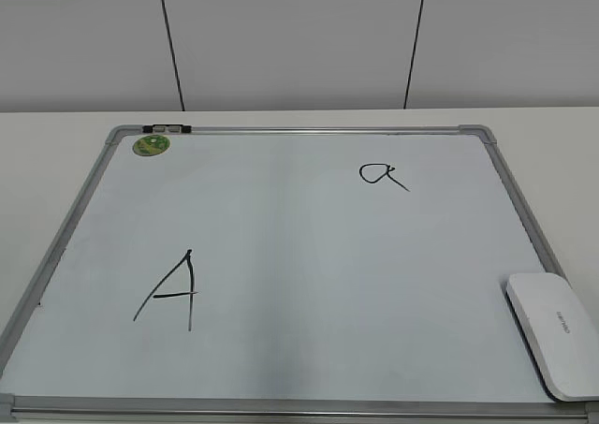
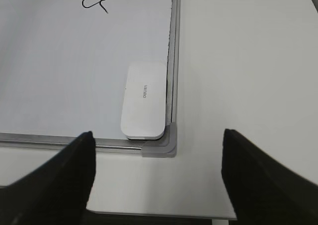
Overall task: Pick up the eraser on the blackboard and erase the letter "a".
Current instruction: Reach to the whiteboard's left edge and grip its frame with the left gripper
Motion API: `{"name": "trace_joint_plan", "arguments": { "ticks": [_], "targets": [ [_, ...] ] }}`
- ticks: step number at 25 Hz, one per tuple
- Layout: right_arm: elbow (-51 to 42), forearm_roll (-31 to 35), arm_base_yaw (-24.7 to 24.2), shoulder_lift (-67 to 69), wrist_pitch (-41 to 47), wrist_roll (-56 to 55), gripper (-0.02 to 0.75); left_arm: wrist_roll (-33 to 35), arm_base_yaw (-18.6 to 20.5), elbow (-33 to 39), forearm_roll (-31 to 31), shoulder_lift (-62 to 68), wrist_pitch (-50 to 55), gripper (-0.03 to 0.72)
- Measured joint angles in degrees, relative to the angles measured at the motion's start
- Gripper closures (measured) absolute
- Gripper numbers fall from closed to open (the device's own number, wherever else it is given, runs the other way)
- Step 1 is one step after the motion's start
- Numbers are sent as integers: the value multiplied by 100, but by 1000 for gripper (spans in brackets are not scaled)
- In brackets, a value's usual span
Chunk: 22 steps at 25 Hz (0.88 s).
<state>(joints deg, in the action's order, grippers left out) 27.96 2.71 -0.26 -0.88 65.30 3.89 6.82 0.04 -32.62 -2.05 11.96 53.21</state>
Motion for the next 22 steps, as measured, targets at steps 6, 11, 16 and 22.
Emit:
{"name": "trace_joint_plan", "arguments": {
  "ticks": [6,11,16,22],
  "targets": [
    [0,0,0,0,0,0,151,0,0,-181,-157,1908,-818,111],
    [0,0,0,0,0,0,152,0,0,-779,-229,3656,-957,109],
    [0,0,0,0,0,0,152,0,0,-1593,-247,5175,-891,110],
    [0,0,0,0,0,0,151,23,0,-2583,-260,6781,-561,111]
  ]
}}
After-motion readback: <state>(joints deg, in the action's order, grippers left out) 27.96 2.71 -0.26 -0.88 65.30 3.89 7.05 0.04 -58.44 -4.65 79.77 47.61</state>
